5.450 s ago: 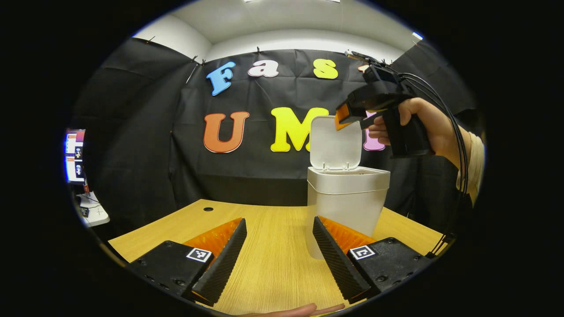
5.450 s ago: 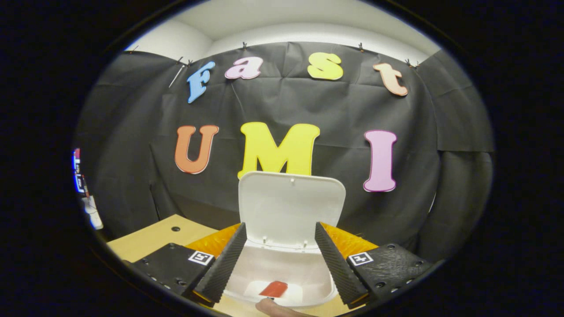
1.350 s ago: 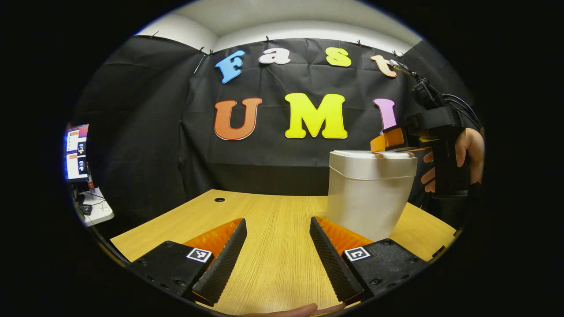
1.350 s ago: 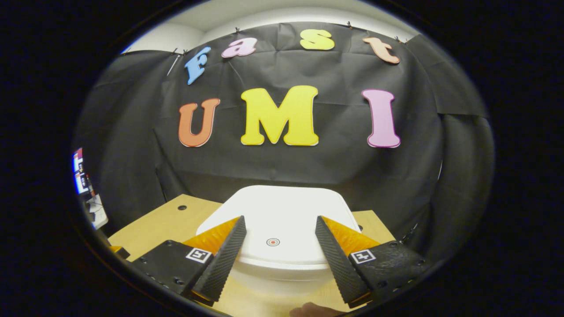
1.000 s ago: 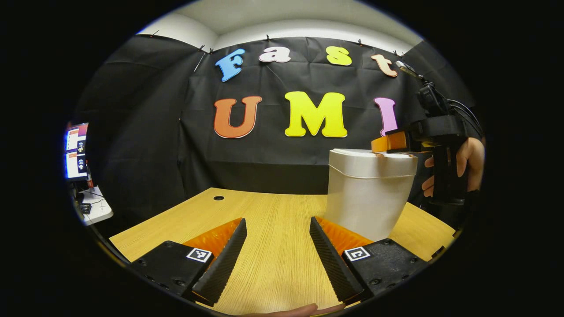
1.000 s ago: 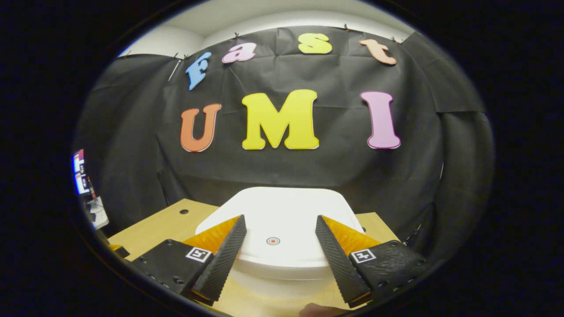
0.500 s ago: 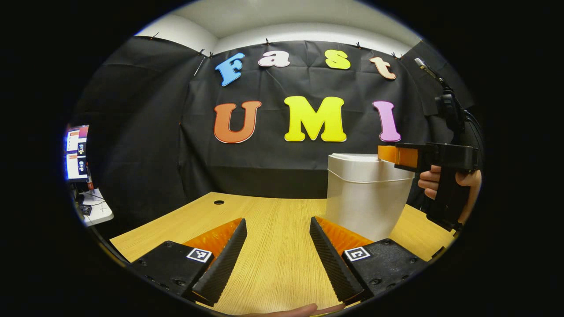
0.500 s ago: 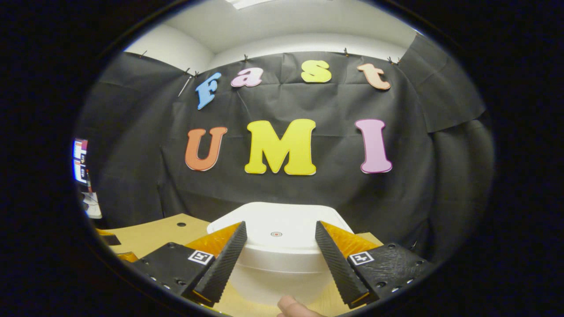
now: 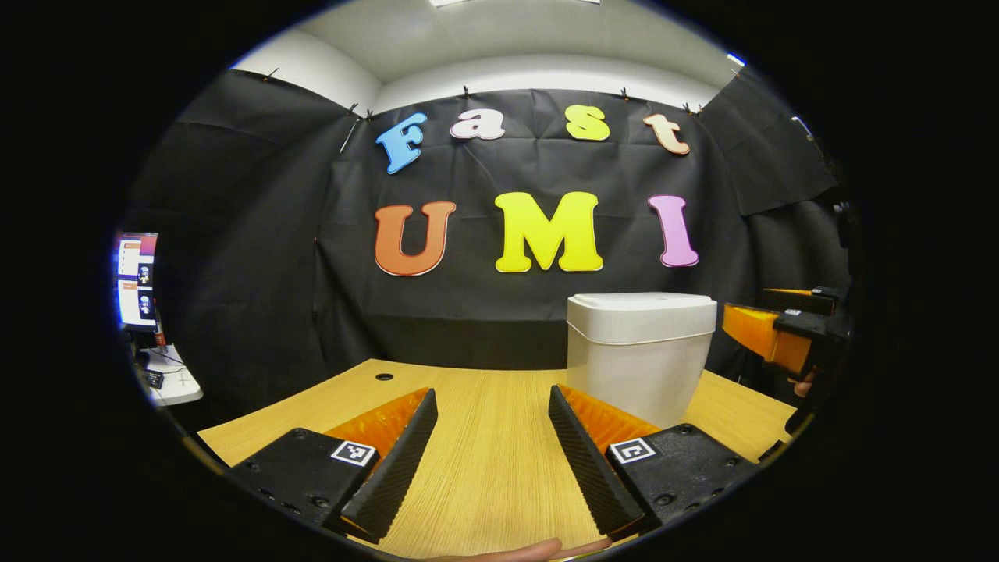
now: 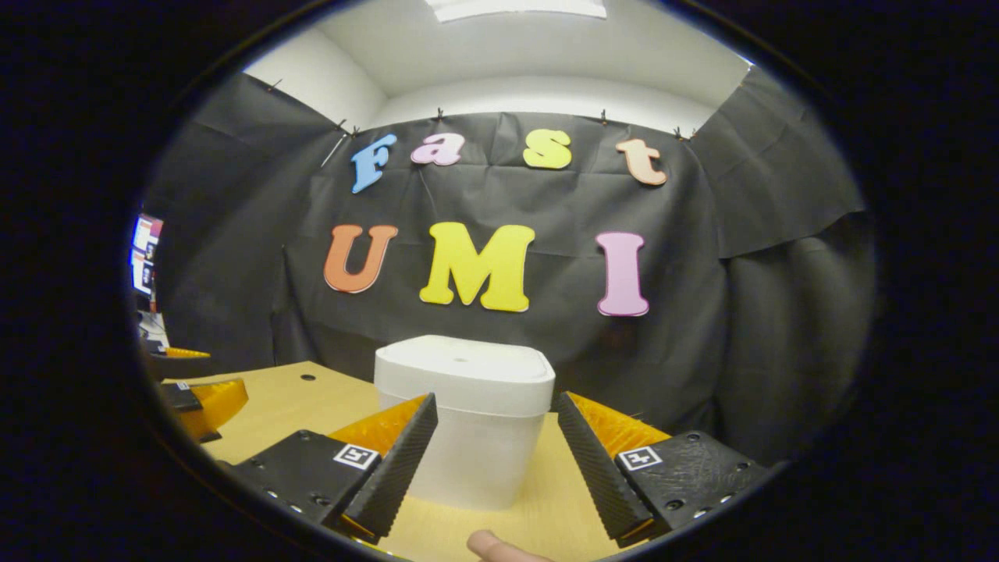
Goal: Press the lid of the desktop garbage bin to open it, pick up the crumpled paper on the desktop and throw it into the bin, then pick up the pop can on the desktop and drop it into the bin, and finally close the garbage bin lid.
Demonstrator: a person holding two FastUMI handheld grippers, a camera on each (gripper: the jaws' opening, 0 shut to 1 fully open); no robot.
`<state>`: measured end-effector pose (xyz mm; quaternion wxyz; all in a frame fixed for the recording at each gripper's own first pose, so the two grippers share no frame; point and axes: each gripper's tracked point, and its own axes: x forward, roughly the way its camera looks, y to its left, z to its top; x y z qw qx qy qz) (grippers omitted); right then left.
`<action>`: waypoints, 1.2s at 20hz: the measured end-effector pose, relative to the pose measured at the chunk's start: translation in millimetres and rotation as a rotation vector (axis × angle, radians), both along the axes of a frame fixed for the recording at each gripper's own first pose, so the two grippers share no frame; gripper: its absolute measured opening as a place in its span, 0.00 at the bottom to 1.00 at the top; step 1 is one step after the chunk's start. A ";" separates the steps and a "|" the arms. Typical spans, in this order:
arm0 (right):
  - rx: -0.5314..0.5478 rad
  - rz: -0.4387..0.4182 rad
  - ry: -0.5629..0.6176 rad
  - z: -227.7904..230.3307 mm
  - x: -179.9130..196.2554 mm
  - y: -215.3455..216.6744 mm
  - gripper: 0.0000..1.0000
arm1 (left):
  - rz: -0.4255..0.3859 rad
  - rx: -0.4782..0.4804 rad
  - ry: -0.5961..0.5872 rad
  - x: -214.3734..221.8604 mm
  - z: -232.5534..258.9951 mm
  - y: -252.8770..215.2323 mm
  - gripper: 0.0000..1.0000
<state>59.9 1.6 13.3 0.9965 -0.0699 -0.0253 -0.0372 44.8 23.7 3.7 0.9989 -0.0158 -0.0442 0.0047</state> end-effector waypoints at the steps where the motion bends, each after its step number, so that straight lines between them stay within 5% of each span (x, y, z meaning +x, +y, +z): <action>1: -0.001 -0.010 0.006 -5.2 -8.0 -5.9 0.95 | -0.004 0.001 -0.001 -0.6 0.0 -2.5 0.93; 13: 0.075 -0.105 0.112 -60.2 -71.9 -83.9 0.98 | -0.026 0.014 0.011 -11.3 2.1 -15.5 0.93; 24: 0.081 -0.079 0.122 -60.3 -65.1 -68.8 0.97 | -0.054 0.029 -0.006 -16.5 6.4 -25.3 0.93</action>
